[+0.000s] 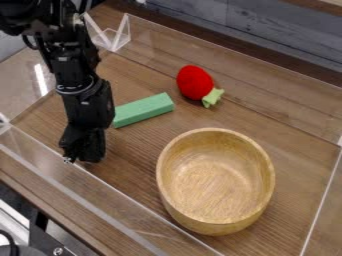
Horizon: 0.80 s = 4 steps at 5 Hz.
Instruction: Move the red object to the right side of the table
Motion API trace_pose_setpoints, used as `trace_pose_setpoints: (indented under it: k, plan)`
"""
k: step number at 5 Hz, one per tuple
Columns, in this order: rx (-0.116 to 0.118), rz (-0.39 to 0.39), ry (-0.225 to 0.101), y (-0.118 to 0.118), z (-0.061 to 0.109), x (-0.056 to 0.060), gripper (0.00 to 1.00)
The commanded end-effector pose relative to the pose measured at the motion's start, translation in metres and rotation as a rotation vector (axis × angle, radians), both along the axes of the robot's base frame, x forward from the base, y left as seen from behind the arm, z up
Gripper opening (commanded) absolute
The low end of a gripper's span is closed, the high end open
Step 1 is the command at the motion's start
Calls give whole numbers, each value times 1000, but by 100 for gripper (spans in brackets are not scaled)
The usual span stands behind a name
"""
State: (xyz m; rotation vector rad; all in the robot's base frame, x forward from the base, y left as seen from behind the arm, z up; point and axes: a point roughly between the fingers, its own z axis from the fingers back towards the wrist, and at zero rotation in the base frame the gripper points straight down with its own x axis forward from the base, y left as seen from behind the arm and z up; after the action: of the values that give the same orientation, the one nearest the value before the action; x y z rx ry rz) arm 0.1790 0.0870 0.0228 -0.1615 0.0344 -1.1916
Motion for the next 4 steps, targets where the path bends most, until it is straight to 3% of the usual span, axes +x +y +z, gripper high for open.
trace_pose_setpoints:
  k: [1,2,3,4]
  plan:
    - [29,15,-59,1,24,15,0]
    - [42,45,-85,-7,47,28,0]
    - [49,83,-100,-29,61,57,0]
    - [51,62,-115,-63,65,83,0]
